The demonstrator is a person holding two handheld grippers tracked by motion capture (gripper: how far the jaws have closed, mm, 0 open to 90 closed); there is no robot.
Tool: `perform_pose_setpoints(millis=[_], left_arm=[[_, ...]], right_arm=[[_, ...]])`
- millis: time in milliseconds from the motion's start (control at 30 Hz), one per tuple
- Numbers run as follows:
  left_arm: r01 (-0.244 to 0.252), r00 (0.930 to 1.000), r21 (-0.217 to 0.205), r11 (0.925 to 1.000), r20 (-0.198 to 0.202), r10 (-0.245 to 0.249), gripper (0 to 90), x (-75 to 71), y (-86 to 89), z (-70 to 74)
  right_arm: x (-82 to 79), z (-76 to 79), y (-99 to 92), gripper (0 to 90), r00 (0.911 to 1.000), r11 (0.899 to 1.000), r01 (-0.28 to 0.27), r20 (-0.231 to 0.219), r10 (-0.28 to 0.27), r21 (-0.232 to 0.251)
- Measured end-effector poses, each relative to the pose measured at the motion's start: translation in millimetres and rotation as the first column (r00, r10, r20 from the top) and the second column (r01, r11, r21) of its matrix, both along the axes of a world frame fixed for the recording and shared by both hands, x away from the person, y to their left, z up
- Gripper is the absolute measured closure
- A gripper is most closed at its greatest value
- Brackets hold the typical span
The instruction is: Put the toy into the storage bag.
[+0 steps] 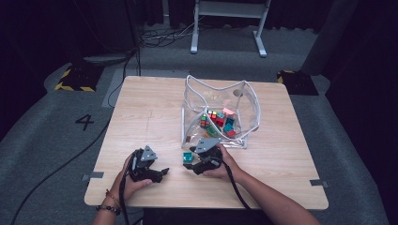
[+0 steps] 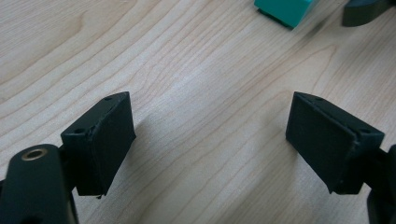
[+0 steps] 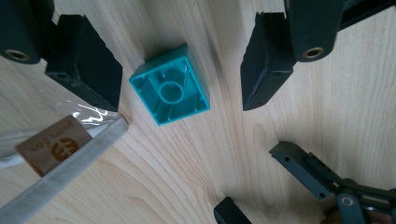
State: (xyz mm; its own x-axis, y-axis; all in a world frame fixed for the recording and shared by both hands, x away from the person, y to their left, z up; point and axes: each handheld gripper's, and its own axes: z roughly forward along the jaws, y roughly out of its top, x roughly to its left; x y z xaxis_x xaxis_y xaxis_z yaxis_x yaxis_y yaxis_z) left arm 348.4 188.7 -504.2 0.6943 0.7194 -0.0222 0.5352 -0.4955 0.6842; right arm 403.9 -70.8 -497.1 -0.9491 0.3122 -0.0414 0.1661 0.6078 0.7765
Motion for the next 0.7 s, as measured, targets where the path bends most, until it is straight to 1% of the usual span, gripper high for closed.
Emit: perform_pose_setpoints(millis=[33, 67, 100, 133, 167, 200, 233, 267, 300, 333, 367, 400, 433, 500, 533, 600, 633, 700], left_arm=[[-0.001, 1.0, -0.002, 1.0, 0.0, 0.001, 15.6, -0.1, -0.1, -0.1], [-0.002, 1.0, -0.003, 1.0, 0.0, 0.002, 15.7, -0.1, -0.2, -0.1], [-0.002, 1.0, -0.002, 1.0, 0.0, 0.002, 15.6, 0.0, -0.1, -0.1], [-0.002, 1.0, -0.003, 1.0, 0.0, 0.002, 15.6, 0.0, -0.2, -0.1], [0.0, 1.0, -0.002, 1.0, -0.002, 0.0, 15.6, 0.0, 0.0, 0.1], [-0.002, 1.0, -0.002, 1.0, 0.001, 0.002, 15.6, 0.0, -0.1, -0.1], [-0.002, 1.0, -0.002, 1.0, 0.0, 0.002, 15.6, 0.0, -0.1, -0.1], [-0.002, 1.0, -0.002, 1.0, 0.0, 0.002, 15.6, 0.0, -0.1, -0.1], [-0.002, 1.0, -0.002, 1.0, 0.0, 0.002, 15.6, 0.0, -0.1, -0.1], [-0.001, 1.0, -0.002, 1.0, 0.0, 0.001, 15.6, 0.0, -0.1, 0.0], [-0.001, 1.0, -0.002, 1.0, 0.0, 0.001, 15.6, 0.0, -0.1, -0.1], [-0.001, 1.0, -0.002, 1.0, 0.0, 0.001, 15.6, 0.0, -0.1, -0.1], [0.0, 1.0, 0.0, 1.0, 0.002, 0.0, 15.6, 0.1, 0.0, 0.0], [0.0, 1.0, 0.0, 1.0, 0.002, 0.0, 15.6, 0.2, 0.0, 0.0], [-0.001, 1.0, -0.001, 1.0, 0.001, 0.001, 15.6, 0.1, 0.0, 0.0], [-0.002, 1.0, -0.002, 1.0, 0.0, 0.002, 15.6, 0.1, -0.1, -0.1], [0.0, 1.0, 0.0, 1.0, 0.002, 0.0, 15.6, 0.2, 0.0, 0.0], [0.0, 1.0, 0.0, 1.0, 0.002, 0.0, 15.6, 0.2, 0.0, 0.0]], right_arm=[[0.7, -1.0, 1.4, 31.8, 0.9999, 1.0, 0.011, -0.002, -0.011, -0.01], [2.0, -2.5, 3.1, 33.6, 0.9997, 1.0, 0.014, -0.022, -0.014, -0.008], [4.4, -3.7, 3.8, 34.5, 0.9997, 1.0, -0.004, -0.025, 0.004, 0.002], [5.1, -4.4, 4.7, 37.8, 0.9998, 1.0, 0.005, -0.021, -0.005, -0.005], [5.0, -5.0, 4.8, 45.9, 0.9997, 1.0, 0.01, -0.024, -0.01, -0.003], [4.3, -5.5, 4.2, 51.9, 0.9987, 1.0, 0.003, -0.051, -0.002, 0.02], [4.4, -5.5, 2.6, 56.4, 0.9981, 1.0, -0.009, -0.061, 0.011, 0.029], [2.8, -5.7, 1.9, 59.1, 0.9986, 1.0, -0.006, -0.053, 0.007, 0.024], [-0.1, -4.6, 0.6, 59.1, 0.999, 1.0, -0.006, -0.043, 0.006, 0.006], [-1.2, -3.6, -0.8, 59.2, 0.9992, 1.0, -0.021, -0.035, 0.022, 0.006], [-4.7, -1.6, -3.3, 59.1, 0.9991, 1.0, -0.022, -0.036, 0.022, 0.014], [-6.5, 0.2, -6.6, 59.2, 0.9991, 0.999, -0.036, -0.023, 0.036, 0.022], [-8.2, 1.7, -9.6, 59.2, 0.9985, 0.999, -0.046, -0.03, 0.047, 0.023], [-13.7, 8.4, -20.0, 59.2, 0.9965, 0.997, -0.083, -0.009, 0.083, 0.01], [-16.4, 13.8, -29.2, 59.2, 0.9963, 0.996, -0.079, -0.029, 0.08, 0.032], [-19.8, 20.9, -43.5, 59.2, 0.9955, 0.995, -0.078, -0.049, 0.081, 0.054], [-22.4, 24.2, -53.1, 59.2, 0.9967, 0.996, -0.065, -0.044, 0.068, 0.064], [-24.3, 26.6, -65.4, 59.2, 0.9972, 0.996, -0.065, -0.031, 0.067, 0.06]])
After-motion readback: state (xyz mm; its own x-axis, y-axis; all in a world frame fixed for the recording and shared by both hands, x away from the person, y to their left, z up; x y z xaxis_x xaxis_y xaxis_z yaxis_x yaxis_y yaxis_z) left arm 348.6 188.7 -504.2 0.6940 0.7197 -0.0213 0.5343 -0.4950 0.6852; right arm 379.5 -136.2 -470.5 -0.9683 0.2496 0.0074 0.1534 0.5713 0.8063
